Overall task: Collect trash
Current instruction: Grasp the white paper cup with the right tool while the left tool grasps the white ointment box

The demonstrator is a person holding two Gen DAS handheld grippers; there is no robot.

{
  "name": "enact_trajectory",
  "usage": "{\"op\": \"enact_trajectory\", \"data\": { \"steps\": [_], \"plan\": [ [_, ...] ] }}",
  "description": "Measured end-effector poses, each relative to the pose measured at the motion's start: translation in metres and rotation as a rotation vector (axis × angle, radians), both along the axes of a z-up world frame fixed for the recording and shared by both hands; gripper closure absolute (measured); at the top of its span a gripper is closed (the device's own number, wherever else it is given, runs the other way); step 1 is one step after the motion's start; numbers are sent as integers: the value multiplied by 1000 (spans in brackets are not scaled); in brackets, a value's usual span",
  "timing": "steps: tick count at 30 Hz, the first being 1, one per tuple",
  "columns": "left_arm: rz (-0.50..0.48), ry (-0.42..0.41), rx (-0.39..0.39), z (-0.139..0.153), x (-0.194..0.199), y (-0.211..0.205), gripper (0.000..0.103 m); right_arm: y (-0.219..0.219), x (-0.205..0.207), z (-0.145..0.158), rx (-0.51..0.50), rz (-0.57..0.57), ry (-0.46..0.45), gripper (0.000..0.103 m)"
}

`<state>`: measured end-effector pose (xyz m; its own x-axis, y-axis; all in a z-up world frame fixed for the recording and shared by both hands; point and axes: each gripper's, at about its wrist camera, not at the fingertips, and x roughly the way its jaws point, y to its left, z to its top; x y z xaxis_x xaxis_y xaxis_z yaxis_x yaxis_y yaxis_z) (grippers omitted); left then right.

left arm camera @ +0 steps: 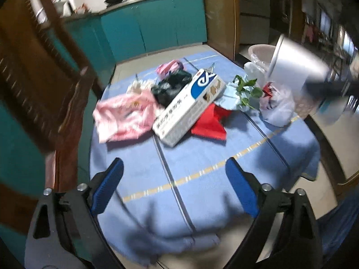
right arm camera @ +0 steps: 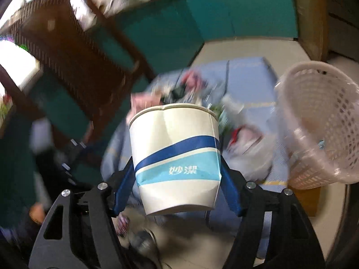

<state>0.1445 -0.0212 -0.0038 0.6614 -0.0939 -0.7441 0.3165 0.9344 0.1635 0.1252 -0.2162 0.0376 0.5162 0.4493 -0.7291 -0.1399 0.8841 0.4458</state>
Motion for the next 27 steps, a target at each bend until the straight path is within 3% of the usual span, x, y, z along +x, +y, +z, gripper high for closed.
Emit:
{"op": "enact_trajectory", "data": {
  "steps": [3, 8, 10, 11, 13, 16, 20, 24, 27],
  "plan": [
    [-16, 13, 86, -17, 24, -12, 29, -19, -1, 6, 46, -71, -22, 33],
    [-54, 3, 256, -49, 53, -31, 44, -23, 1, 2, 51, -73, 4, 33],
    [-67, -6, 291, -56, 62, -36, 54, -24, 1, 3, 52, -71, 1, 33],
    [-74, -10, 309, -60, 68, -39, 67, -22, 1, 5, 52, -69, -3, 33],
    [-69, -22, 304, -60, 76, -39, 69, -22, 2, 4, 50, -67, -3, 33],
    [-53, -15, 245, -46, 79, -30, 77, -22, 2, 1, 35, -67, 6, 33],
    [-54, -48, 101, -1, 59, -12, 79, -23, 2, 3, 23, -68, 1, 33],
    [-66, -69, -105, 47, 30, 13, 79, -12, 2, 5, -7, -48, -13, 33],
    [-51, -64, -259, 64, 11, 31, 79, -1, -1, 8, -41, -32, -39, 33]
  ]
}}
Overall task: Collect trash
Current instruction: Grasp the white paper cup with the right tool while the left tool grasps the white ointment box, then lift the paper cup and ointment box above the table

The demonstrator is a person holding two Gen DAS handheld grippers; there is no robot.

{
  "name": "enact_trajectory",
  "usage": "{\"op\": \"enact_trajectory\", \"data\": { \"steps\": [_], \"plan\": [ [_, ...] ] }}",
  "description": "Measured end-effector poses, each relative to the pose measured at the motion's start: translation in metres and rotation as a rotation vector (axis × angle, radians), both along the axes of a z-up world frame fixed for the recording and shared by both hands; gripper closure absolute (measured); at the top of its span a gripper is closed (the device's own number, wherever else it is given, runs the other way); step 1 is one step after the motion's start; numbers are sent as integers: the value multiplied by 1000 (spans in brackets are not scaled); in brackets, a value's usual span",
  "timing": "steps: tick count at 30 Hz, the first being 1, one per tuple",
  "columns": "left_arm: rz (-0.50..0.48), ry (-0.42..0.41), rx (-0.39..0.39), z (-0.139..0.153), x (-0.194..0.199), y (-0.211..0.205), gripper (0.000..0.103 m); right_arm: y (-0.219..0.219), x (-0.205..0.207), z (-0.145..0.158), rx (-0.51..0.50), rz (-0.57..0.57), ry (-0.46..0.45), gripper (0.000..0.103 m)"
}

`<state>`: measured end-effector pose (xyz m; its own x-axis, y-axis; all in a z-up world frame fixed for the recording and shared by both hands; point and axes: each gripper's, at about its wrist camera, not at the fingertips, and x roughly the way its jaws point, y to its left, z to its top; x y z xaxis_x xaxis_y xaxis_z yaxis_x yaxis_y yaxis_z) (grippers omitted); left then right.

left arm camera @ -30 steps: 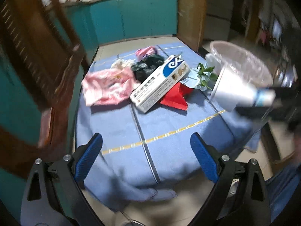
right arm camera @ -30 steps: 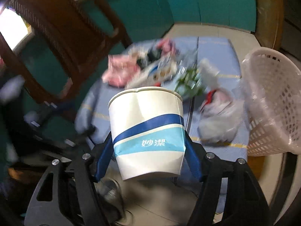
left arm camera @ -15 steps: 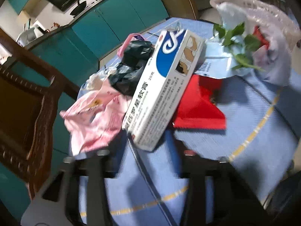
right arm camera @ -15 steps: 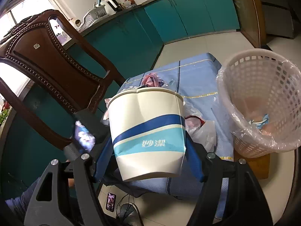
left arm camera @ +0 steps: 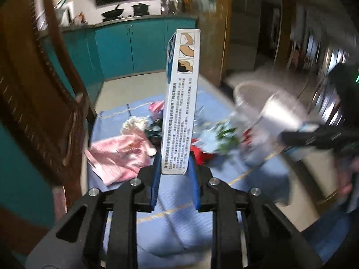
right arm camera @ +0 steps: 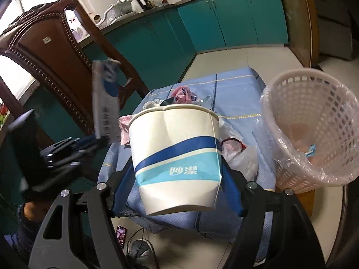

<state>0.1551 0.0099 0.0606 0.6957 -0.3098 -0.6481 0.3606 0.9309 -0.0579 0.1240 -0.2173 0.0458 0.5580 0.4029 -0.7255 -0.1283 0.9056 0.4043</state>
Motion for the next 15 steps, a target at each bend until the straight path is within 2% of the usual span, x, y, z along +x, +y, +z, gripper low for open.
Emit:
{"op": "enact_trajectory", "data": {
  "steps": [2, 5, 11, 15],
  "plan": [
    [15, 33, -91, 0, -9, 13, 79, 7, -3, 2, -23, 12, -18, 33],
    [53, 75, -137, -8, -16, 23, 79, 21, -7, 3, -75, 32, -41, 33],
    [99, 148, -136, -29, -18, 19, 79, 36, -11, 1, -120, 38, -65, 33],
    [96, 150, -129, -32, -17, 17, 79, 38, -12, -1, -133, 40, -64, 33]
  ]
}}
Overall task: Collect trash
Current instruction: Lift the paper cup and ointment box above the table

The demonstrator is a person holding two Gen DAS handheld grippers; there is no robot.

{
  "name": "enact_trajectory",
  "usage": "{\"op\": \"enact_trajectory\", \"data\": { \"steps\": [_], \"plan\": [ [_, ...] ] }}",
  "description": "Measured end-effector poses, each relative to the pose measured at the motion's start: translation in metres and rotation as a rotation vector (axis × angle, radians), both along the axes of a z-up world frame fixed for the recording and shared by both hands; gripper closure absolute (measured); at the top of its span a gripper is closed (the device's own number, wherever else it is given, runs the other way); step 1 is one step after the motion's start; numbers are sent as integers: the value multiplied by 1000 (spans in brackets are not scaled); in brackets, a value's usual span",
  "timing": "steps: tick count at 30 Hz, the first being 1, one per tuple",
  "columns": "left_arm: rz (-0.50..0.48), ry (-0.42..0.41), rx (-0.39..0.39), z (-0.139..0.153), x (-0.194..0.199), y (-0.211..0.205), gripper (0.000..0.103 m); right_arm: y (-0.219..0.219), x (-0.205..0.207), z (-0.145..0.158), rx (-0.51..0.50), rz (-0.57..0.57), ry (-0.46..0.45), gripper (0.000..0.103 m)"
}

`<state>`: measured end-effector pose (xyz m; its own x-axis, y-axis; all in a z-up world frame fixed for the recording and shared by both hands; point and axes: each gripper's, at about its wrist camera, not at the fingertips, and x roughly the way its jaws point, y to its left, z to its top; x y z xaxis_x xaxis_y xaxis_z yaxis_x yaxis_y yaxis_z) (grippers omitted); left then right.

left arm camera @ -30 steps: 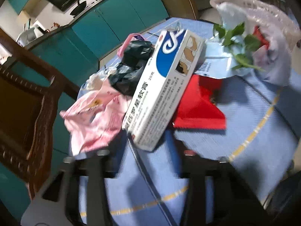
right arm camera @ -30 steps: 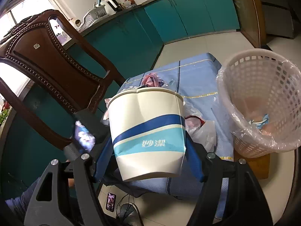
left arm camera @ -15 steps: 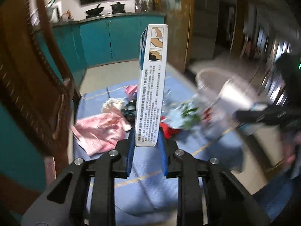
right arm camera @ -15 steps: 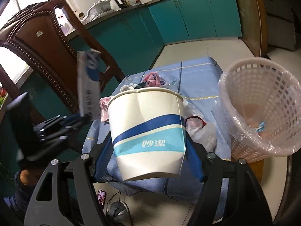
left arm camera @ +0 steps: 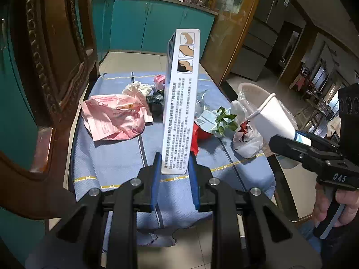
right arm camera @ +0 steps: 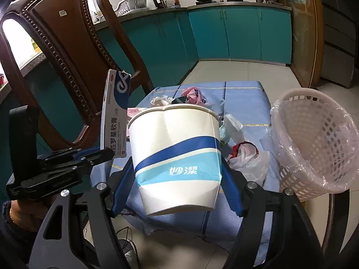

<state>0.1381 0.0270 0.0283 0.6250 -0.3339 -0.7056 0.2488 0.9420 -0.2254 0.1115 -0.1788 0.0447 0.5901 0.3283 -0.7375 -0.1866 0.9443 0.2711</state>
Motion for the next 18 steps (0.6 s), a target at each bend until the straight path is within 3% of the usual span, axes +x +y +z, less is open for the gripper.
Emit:
{"op": "enact_trajectory", "data": {
  "steps": [18],
  "plan": [
    [11, 12, 15, 0, -1, 0, 79, 0, 1, -2, -15, -8, 6, 33]
  ]
}}
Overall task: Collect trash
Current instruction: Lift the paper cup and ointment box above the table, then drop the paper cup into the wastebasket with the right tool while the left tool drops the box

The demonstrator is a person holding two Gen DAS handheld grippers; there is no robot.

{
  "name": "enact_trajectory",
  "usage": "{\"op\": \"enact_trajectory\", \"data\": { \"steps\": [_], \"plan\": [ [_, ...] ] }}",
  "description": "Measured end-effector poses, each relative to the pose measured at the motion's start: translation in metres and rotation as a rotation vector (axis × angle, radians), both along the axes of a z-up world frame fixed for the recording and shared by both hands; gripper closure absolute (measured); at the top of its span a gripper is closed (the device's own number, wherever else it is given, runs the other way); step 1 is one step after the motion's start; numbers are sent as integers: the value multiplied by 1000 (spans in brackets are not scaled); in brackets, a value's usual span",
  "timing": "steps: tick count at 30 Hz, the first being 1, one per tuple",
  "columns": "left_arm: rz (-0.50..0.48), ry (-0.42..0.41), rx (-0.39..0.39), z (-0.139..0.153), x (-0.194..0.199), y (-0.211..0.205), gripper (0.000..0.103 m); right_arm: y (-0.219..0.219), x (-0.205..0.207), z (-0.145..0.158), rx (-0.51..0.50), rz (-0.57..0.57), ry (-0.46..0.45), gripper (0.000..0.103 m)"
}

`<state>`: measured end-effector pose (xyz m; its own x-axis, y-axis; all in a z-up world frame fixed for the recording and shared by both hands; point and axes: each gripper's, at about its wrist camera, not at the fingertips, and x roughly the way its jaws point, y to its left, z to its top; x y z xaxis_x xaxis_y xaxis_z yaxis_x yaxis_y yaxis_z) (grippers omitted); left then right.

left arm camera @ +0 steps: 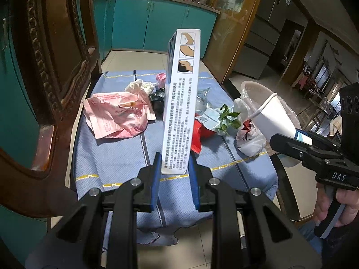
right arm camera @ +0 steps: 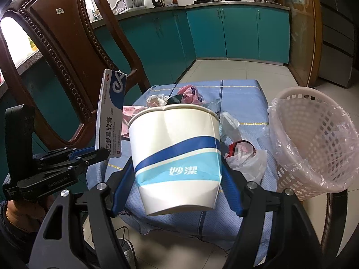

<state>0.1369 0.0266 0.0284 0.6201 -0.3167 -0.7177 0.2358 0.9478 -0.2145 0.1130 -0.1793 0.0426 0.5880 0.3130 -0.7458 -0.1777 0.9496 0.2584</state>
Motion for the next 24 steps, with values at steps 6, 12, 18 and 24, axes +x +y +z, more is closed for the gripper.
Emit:
{"op": "enact_trajectory", "data": {
  "steps": [6, 12, 18, 24],
  "plan": [
    [2, 1, 0, 0, 0, 0, 79, 0, 0, 0, -4, 3, 2, 33],
    [-1, 5, 6, 0, 1, 0, 79, 0, 1, 0, -6, 4, 2, 33],
    [-6, 8, 11, -1, 1, -1, 78, 0, 1, -1, -6, 1, 3, 33],
    [-6, 7, 14, -1, 1, -1, 78, -1, 1, 1, -7, -6, -4, 33]
  ]
}}
